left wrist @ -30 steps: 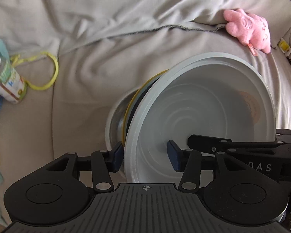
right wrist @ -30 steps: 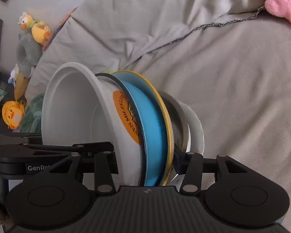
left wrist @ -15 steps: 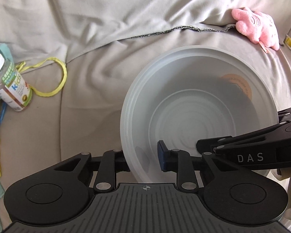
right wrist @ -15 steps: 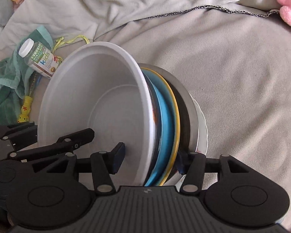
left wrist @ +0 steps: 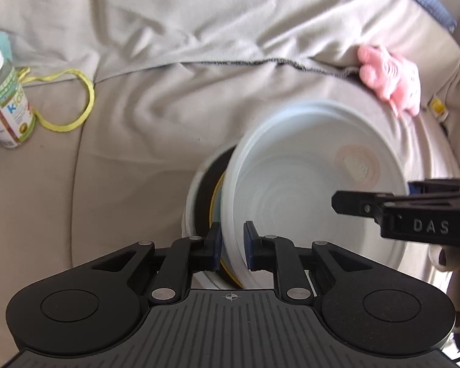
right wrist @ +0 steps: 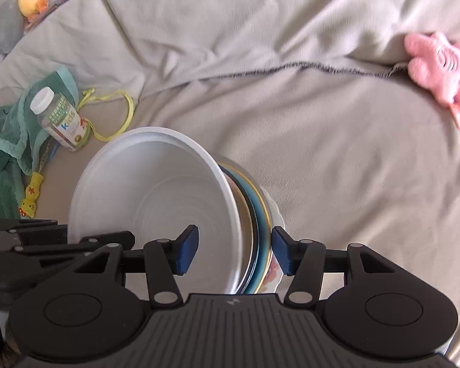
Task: Organize plates and bowls
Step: 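Lower the bowl stack into the steel bowl on the floral plate, then open both tools and pull them back from the stack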
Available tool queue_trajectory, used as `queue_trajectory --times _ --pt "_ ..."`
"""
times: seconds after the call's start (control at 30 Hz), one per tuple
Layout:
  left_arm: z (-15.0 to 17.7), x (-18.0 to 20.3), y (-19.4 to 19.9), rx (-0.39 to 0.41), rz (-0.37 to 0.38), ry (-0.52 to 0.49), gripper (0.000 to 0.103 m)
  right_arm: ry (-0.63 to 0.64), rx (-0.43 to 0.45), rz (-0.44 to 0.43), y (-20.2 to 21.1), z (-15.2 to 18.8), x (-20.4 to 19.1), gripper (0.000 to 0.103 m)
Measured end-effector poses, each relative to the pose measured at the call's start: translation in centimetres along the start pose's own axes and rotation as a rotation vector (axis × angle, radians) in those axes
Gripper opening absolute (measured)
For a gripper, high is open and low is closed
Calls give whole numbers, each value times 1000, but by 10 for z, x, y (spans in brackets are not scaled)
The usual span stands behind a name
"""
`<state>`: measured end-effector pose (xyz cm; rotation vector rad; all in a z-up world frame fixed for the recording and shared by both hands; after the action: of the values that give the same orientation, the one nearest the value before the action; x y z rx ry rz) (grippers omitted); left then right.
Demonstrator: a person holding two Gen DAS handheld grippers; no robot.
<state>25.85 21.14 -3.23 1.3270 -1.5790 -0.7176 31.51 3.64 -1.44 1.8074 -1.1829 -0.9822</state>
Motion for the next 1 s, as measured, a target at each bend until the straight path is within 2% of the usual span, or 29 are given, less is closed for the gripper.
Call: queue_trajectory --times 0.07,0.2,0.37,0.43,0.57,0.6,0.63,0.73,0.87,1.0 --pt "2 -5 7 13 28 43 18 6 39 -16 10 3 0 53" --pt "8 -12 18 61 96 80 18 64 124 45 22 9 -10 53" --pt "21 -16 38 229 213 115 20 53 159 89 24 18 -12 53" --pt "29 -12 41 283 194 106 20 25 163 81 22 23 -10 53" --pt "39 -7 30 331 78 110 21 -17 149 47 9 35 -9 51" --pt "37 -9 28 359 77 133 21 -26 134 28 5 38 -10 41" --pt "37 -10 27 383 87 148 21 -40 113 24 1 42 -12 37" --pt "44 -20 25 469 137 207 21 -25 107 37 4 51 -20 33" --pt "44 -20 14 439 65 131 22 19 83 40 13 53 -34 33" --pt "51 -29 4 407 74 142 27 28 72 81 10 52 -40 33"
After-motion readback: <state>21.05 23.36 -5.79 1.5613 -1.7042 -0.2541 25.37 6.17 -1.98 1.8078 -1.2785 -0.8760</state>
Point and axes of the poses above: each gripper's, at about its wrist camera, not at the fingertips, and y roughly against the way its jaws point, x to its right, z to its underside, the point moved 3 cm from there along -y, roughly the way its jaws point, and after that the axes turned 5 degrees about z, right-handed, at the moved point
